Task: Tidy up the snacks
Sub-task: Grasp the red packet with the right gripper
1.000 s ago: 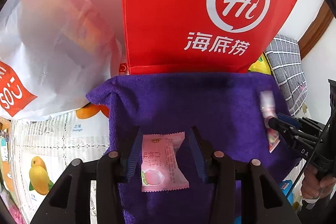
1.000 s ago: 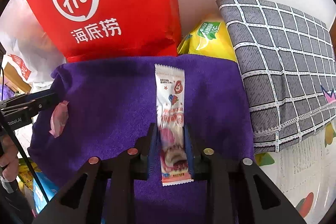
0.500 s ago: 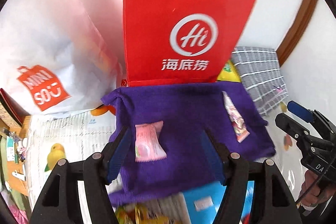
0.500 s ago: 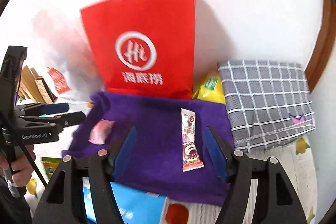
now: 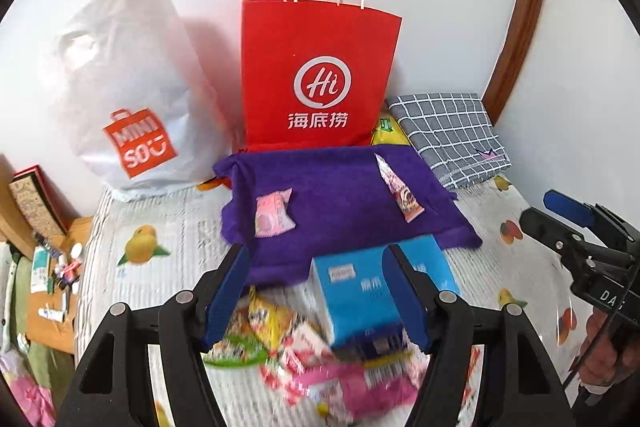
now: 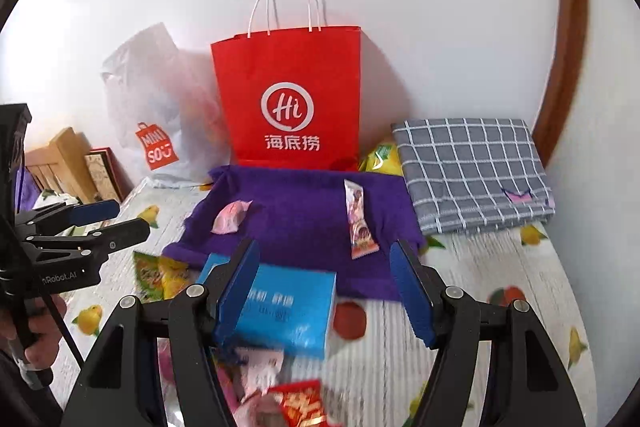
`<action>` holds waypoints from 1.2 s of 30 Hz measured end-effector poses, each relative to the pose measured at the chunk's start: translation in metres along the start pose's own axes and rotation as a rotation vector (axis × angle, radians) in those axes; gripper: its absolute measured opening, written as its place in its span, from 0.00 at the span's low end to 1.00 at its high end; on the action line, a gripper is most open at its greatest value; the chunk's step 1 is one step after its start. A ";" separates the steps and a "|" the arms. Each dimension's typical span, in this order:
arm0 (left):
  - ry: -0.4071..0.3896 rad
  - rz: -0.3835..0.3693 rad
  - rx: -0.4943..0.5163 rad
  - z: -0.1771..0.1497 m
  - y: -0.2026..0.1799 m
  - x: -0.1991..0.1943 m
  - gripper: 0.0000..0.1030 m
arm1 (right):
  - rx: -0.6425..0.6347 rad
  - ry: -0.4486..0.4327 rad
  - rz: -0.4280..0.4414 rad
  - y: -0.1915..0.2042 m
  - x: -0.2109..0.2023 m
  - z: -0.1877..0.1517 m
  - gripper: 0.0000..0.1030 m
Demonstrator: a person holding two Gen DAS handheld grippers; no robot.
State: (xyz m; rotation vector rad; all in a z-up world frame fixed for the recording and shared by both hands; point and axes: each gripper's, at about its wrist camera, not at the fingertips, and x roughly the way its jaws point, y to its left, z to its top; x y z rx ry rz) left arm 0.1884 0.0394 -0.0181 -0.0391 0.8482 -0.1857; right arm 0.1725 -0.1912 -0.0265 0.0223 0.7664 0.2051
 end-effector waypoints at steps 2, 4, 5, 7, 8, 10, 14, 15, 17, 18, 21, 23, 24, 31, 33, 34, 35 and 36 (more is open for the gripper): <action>-0.006 -0.004 -0.016 -0.009 0.004 -0.008 0.65 | 0.022 0.013 0.008 -0.001 -0.009 -0.010 0.65; -0.010 -0.006 -0.048 -0.020 0.013 -0.018 0.65 | 0.032 0.024 0.015 -0.001 -0.016 -0.020 0.65; -0.010 -0.007 -0.058 -0.023 0.015 -0.021 0.65 | 0.037 0.028 0.023 -0.001 -0.019 -0.025 0.65; -0.010 -0.010 -0.079 -0.032 0.021 -0.027 0.65 | 0.044 0.029 0.040 0.001 -0.024 -0.036 0.65; -0.010 -0.010 -0.088 -0.035 0.023 -0.029 0.65 | 0.045 0.034 0.047 0.003 -0.024 -0.042 0.65; -0.007 -0.012 -0.108 -0.042 0.029 -0.032 0.65 | 0.038 0.048 0.058 0.006 -0.024 -0.050 0.65; 0.001 -0.021 -0.145 -0.057 0.040 -0.038 0.65 | 0.022 0.094 0.079 0.014 -0.015 -0.077 0.65; 0.003 -0.020 -0.149 -0.060 0.042 -0.039 0.65 | 0.021 0.104 0.074 0.014 -0.012 -0.083 0.65; 0.009 -0.017 -0.162 -0.066 0.047 -0.040 0.65 | 0.018 0.126 0.052 0.012 -0.004 -0.094 0.62; 0.013 -0.020 -0.174 -0.070 0.050 -0.040 0.65 | 0.016 0.147 0.043 0.009 0.004 -0.100 0.57; 0.020 -0.025 -0.195 -0.077 0.056 -0.040 0.65 | 0.026 0.202 0.037 0.001 0.021 -0.110 0.50; 0.029 -0.019 -0.208 -0.082 0.058 -0.039 0.65 | 0.029 0.245 0.053 -0.004 0.034 -0.117 0.50; 0.035 -0.017 -0.216 -0.085 0.059 -0.037 0.65 | 0.027 0.257 0.058 -0.006 0.038 -0.120 0.50; 0.084 -0.002 -0.230 -0.098 0.061 -0.027 0.65 | -0.014 0.322 0.093 -0.008 0.063 -0.134 0.50; 0.091 0.002 -0.234 -0.100 0.060 -0.026 0.65 | -0.021 0.346 0.121 -0.007 0.071 -0.137 0.50; 0.094 0.002 -0.236 -0.101 0.060 -0.025 0.65 | -0.027 0.357 0.136 -0.006 0.075 -0.138 0.50; 0.099 0.002 -0.235 -0.102 0.059 -0.024 0.65 | -0.039 0.366 0.141 -0.005 0.079 -0.139 0.50; 0.102 0.002 -0.234 -0.102 0.059 -0.023 0.65 | -0.053 0.369 0.140 -0.003 0.082 -0.141 0.50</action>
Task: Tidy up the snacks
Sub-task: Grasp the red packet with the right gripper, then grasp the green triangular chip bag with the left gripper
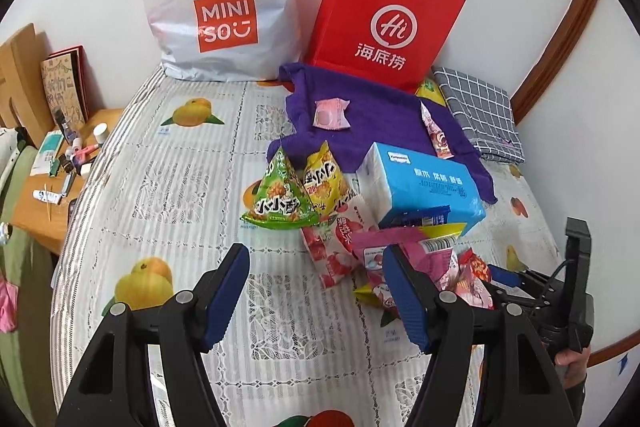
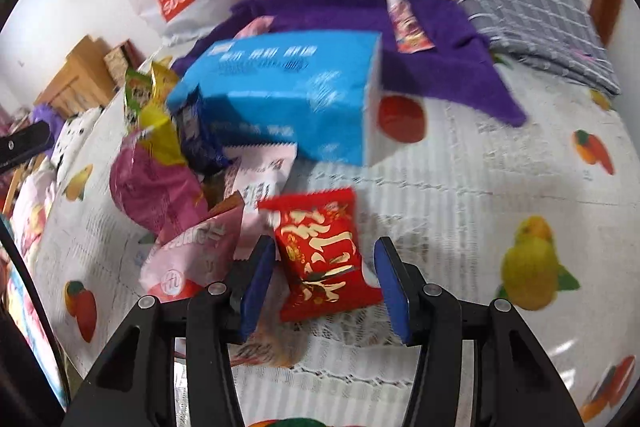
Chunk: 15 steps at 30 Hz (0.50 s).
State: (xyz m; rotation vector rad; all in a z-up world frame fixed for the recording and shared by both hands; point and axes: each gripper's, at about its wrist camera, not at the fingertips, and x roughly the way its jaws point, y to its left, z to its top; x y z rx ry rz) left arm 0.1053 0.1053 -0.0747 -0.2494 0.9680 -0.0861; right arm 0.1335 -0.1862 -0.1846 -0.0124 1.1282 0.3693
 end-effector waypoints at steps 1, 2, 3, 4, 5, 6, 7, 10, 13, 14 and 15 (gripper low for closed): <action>0.004 0.003 0.004 0.000 -0.001 0.001 0.65 | -0.006 0.001 -0.005 0.000 0.003 0.000 0.50; 0.006 0.004 0.008 -0.001 -0.001 0.002 0.65 | -0.004 -0.003 -0.003 -0.001 0.003 0.001 0.47; 0.009 0.007 0.014 -0.002 -0.002 0.003 0.65 | -0.004 -0.013 0.004 -0.002 0.002 0.000 0.47; 0.012 0.010 0.019 -0.002 -0.003 0.004 0.65 | -0.006 -0.026 0.004 -0.003 -0.001 0.000 0.46; 0.015 0.015 0.024 -0.002 -0.003 0.006 0.65 | -0.008 -0.046 -0.011 -0.004 -0.004 -0.002 0.46; 0.018 0.022 0.030 -0.003 -0.003 0.009 0.65 | -0.008 -0.063 -0.029 -0.006 -0.008 -0.003 0.46; 0.020 0.026 0.032 -0.003 -0.003 0.011 0.65 | -0.003 -0.075 -0.041 -0.008 -0.012 -0.005 0.46; 0.034 0.030 0.031 -0.003 0.001 0.021 0.65 | 0.040 -0.112 -0.068 -0.022 -0.021 -0.011 0.46; 0.039 0.025 0.015 -0.001 0.007 0.033 0.65 | 0.091 -0.150 -0.120 -0.039 -0.025 -0.019 0.46; 0.037 0.024 0.007 0.001 0.009 0.037 0.65 | 0.106 -0.162 -0.128 -0.044 -0.025 -0.021 0.46; 0.025 0.022 -0.005 0.004 0.012 0.041 0.65 | 0.120 -0.171 -0.129 -0.048 -0.024 -0.024 0.46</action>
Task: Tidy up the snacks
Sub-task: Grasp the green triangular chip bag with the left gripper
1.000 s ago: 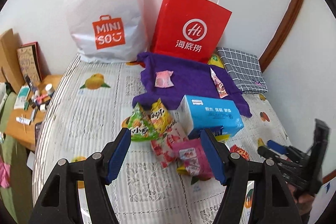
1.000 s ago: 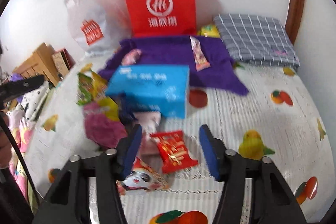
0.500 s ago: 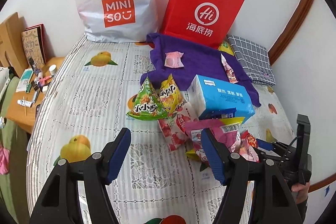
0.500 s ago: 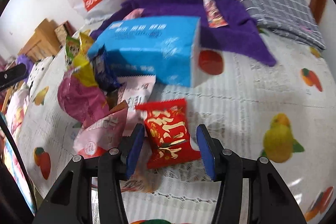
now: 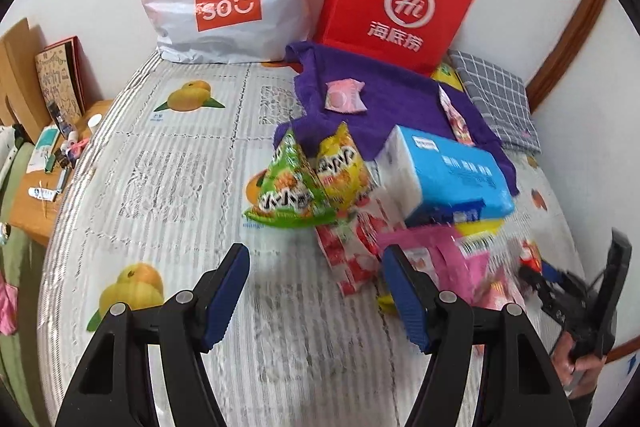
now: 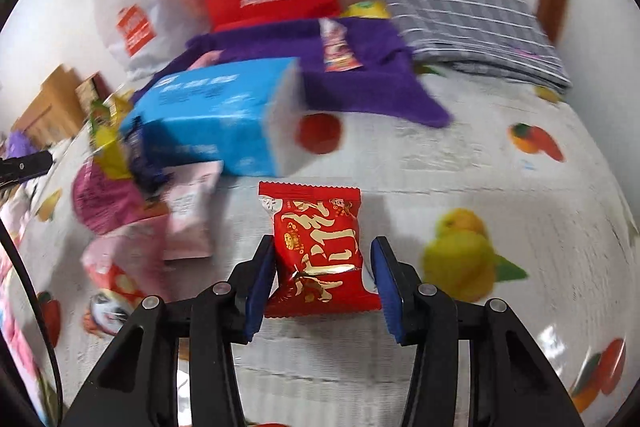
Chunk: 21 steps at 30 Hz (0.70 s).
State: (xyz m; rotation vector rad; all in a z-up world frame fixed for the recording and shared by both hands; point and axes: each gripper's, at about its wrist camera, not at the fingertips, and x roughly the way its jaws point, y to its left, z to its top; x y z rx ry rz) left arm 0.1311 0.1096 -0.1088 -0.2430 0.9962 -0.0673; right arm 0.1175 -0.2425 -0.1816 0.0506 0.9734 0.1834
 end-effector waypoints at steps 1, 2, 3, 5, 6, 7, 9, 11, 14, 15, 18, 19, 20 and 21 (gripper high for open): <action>-0.014 0.006 -0.010 0.003 0.002 0.004 0.65 | 0.013 -0.005 0.005 -0.003 0.001 -0.002 0.46; -0.020 0.014 -0.015 0.005 0.004 0.008 0.65 | 0.024 -0.009 0.013 -0.005 0.002 -0.003 0.46; -0.025 0.022 -0.018 0.008 0.005 0.013 0.65 | 0.028 -0.014 0.018 -0.005 0.003 -0.005 0.46; -0.035 0.017 -0.020 0.013 0.008 0.021 0.65 | 0.019 -0.023 0.006 -0.004 0.005 -0.008 0.47; -0.038 0.015 -0.022 0.016 0.009 0.026 0.64 | 0.015 -0.022 0.008 -0.003 0.005 -0.008 0.47; -0.041 0.015 -0.023 0.018 0.010 0.029 0.64 | 0.012 -0.026 0.013 -0.003 0.005 -0.007 0.47; -0.048 0.025 -0.024 0.024 0.013 0.039 0.64 | 0.003 -0.022 0.020 -0.001 0.007 -0.007 0.47; -0.041 0.035 -0.027 0.029 0.017 0.049 0.63 | -0.003 -0.013 0.024 0.000 0.008 -0.008 0.47; -0.024 0.017 -0.028 0.034 0.021 0.063 0.63 | 0.004 -0.010 0.035 -0.003 0.008 -0.007 0.47; -0.014 0.015 -0.026 0.035 0.022 0.067 0.63 | 0.006 -0.010 0.040 -0.003 0.009 -0.008 0.47; 0.007 -0.008 -0.028 0.037 0.025 0.077 0.63 | 0.010 -0.013 0.048 -0.004 0.009 -0.008 0.47; 0.010 -0.010 -0.031 0.038 0.025 0.080 0.63 | 0.009 -0.013 0.047 -0.004 0.009 -0.008 0.47; 0.014 -0.009 -0.032 0.038 0.025 0.082 0.62 | 0.005 -0.011 0.043 -0.003 0.009 -0.008 0.47; 0.018 -0.008 -0.028 0.038 0.025 0.084 0.54 | 0.002 -0.011 0.038 -0.002 0.009 -0.008 0.47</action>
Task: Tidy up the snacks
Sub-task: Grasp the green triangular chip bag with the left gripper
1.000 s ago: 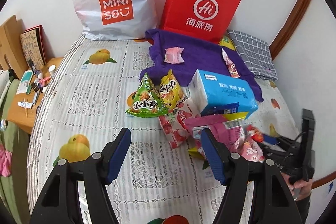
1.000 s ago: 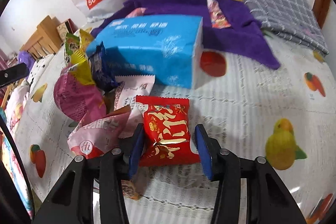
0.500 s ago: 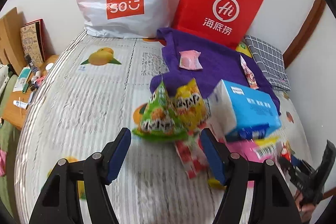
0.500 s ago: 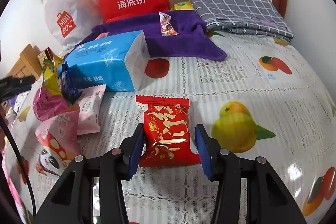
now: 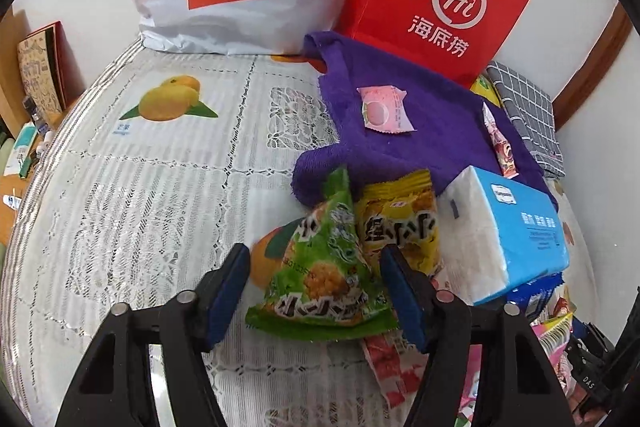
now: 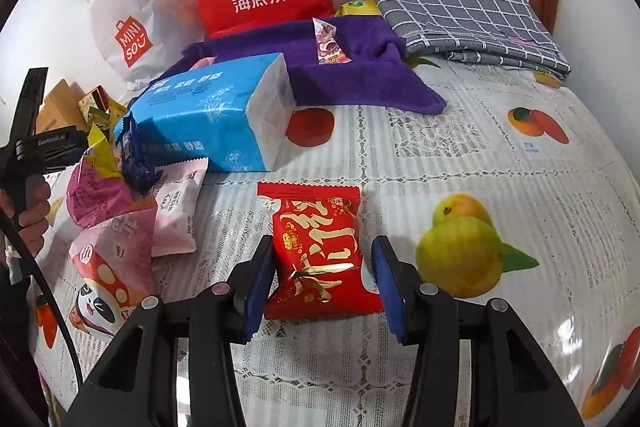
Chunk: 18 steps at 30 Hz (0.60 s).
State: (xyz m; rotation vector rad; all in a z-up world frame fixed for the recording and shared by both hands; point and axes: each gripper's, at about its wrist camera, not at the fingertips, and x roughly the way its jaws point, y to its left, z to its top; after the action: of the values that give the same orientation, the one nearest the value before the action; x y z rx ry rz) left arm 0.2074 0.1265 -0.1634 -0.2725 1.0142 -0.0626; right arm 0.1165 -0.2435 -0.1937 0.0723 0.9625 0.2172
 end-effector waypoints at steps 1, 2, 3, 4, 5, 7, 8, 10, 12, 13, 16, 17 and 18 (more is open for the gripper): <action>0.007 -0.004 0.005 0.000 0.000 0.001 0.48 | -0.002 0.001 -0.003 0.001 0.000 0.000 0.47; 0.014 -0.004 0.010 -0.001 0.000 0.002 0.45 | -0.003 0.001 -0.003 0.001 0.000 0.000 0.47; 0.010 -0.008 0.014 -0.002 0.000 0.001 0.42 | 0.000 0.000 0.000 0.001 0.000 0.000 0.47; 0.006 -0.010 0.017 -0.003 0.000 -0.002 0.41 | 0.003 0.000 0.003 0.000 0.000 0.000 0.47; 0.001 -0.013 0.018 -0.005 0.000 -0.006 0.40 | 0.006 -0.002 0.008 0.000 0.000 0.000 0.47; -0.002 -0.024 0.012 -0.008 0.002 -0.015 0.40 | 0.010 -0.002 0.013 -0.001 0.000 0.000 0.47; -0.003 -0.035 0.008 -0.012 0.002 -0.021 0.40 | 0.009 -0.002 0.012 0.000 0.000 0.000 0.47; -0.003 -0.041 0.014 -0.017 0.000 -0.030 0.40 | 0.007 -0.002 0.009 -0.001 0.000 0.000 0.47; -0.005 -0.038 0.028 -0.026 -0.004 -0.041 0.40 | 0.003 -0.003 0.004 0.000 -0.001 0.000 0.47; -0.005 -0.044 0.031 -0.030 -0.006 -0.046 0.40 | 0.002 -0.003 0.002 0.000 -0.001 0.000 0.47; 0.005 -0.064 0.031 -0.046 -0.012 -0.060 0.40 | -0.002 -0.004 -0.004 0.001 -0.001 0.000 0.47; 0.009 -0.071 0.039 -0.054 -0.015 -0.066 0.40 | -0.004 -0.005 -0.012 0.001 -0.002 0.000 0.47; 0.012 -0.075 0.045 -0.059 -0.017 -0.069 0.40 | -0.005 -0.005 -0.020 0.002 -0.002 0.000 0.47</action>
State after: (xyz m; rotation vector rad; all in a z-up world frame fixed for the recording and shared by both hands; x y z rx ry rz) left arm 0.1227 0.1109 -0.1312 -0.2696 1.0134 -0.1555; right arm 0.1153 -0.2422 -0.1920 0.0586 0.9573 0.2004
